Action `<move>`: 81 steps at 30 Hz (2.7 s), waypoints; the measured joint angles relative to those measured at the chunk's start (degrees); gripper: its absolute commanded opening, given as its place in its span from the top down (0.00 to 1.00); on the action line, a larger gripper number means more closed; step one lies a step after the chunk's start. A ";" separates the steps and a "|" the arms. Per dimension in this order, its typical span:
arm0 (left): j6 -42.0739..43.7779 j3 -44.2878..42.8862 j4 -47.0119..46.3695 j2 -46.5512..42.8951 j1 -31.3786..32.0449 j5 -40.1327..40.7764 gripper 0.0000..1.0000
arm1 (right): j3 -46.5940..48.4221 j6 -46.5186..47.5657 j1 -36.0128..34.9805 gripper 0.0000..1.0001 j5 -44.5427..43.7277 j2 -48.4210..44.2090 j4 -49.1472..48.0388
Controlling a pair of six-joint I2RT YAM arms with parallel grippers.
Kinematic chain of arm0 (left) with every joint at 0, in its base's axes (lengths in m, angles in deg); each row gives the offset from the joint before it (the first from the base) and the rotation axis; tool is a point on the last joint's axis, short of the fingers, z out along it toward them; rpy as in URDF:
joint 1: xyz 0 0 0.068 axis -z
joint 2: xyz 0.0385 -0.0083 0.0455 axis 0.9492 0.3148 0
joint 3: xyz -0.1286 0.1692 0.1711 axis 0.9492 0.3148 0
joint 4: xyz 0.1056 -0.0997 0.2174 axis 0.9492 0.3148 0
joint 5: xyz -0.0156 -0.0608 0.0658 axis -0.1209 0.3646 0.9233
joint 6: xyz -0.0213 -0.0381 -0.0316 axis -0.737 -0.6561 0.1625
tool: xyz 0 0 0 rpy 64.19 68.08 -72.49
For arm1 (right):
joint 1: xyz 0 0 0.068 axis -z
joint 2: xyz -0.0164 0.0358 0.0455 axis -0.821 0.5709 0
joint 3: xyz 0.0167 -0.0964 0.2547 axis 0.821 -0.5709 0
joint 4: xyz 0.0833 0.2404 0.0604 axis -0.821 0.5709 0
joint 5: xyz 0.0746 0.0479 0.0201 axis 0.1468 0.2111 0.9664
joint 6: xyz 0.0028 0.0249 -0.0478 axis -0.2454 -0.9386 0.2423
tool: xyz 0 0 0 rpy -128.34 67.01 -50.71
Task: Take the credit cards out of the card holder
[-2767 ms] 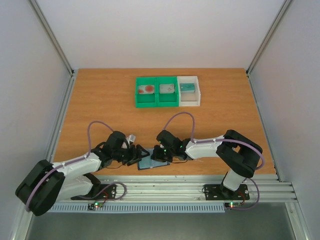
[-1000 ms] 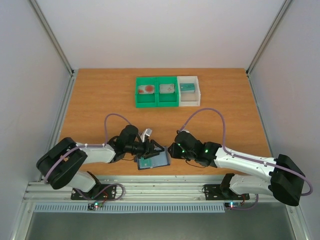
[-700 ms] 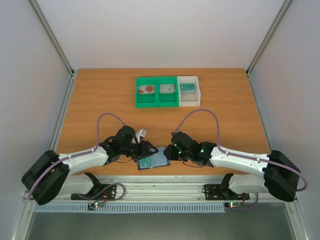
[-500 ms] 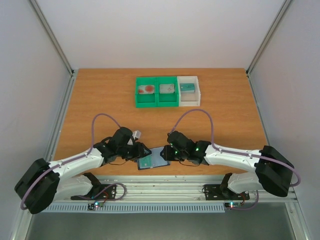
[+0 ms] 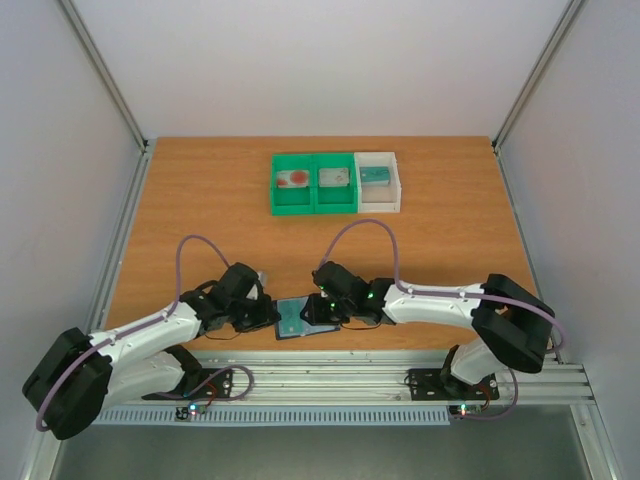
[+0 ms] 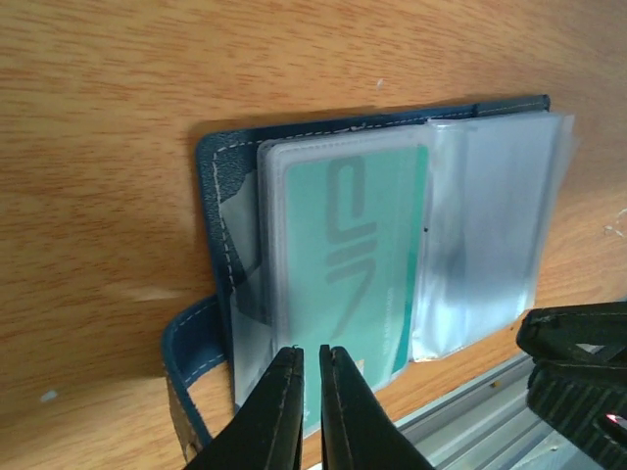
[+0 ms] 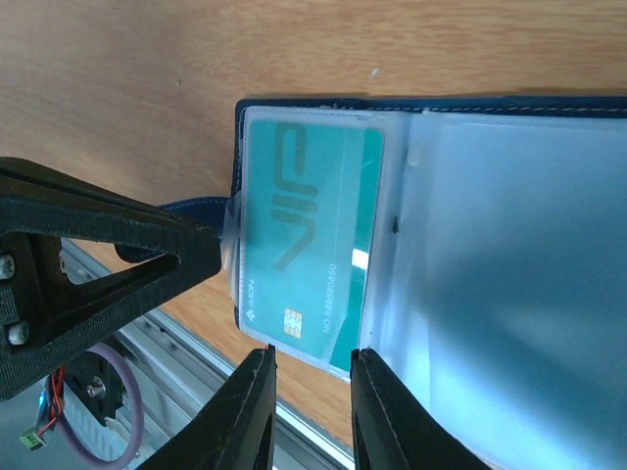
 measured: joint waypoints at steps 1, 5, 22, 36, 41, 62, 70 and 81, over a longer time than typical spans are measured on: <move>0.04 0.07 0.20 0.00 -0.04 0.17 0.92 | 0.44 -0.02 -0.17 0.77 0.35 0.87 -0.20; 0.39 0.50 0.28 0.04 -0.20 0.42 0.93 | 1.60 -0.02 -0.48 0.78 1.16 3.63 -0.70; 1.27 2.49 -0.61 1.64 -0.44 0.44 0.94 | 2.71 0.00 -0.55 0.81 1.44 9.20 -1.38; 1.27 2.51 -0.59 1.64 -0.50 0.66 0.94 | 2.82 0.04 -0.55 0.86 1.22 10.84 -2.40; 1.46 2.51 -0.50 1.70 -0.50 1.03 0.94 | 2.80 0.00 -0.55 0.88 1.03 10.84 -2.40; 2.27 2.47 -0.09 1.70 -0.50 1.53 0.94 | 2.16 0.79 -0.59 0.90 -4.22 7.96 0.55; 2.21 1.90 0.74 1.05 -0.50 0.92 0.85 | 1.68 1.33 -0.59 0.85 -2.97 5.64 -0.33; 2.08 -0.76 0.87 -2.16 -0.50 0.02 0.73 | 1.73 1.40 -0.59 0.81 -1.14 8.92 -1.97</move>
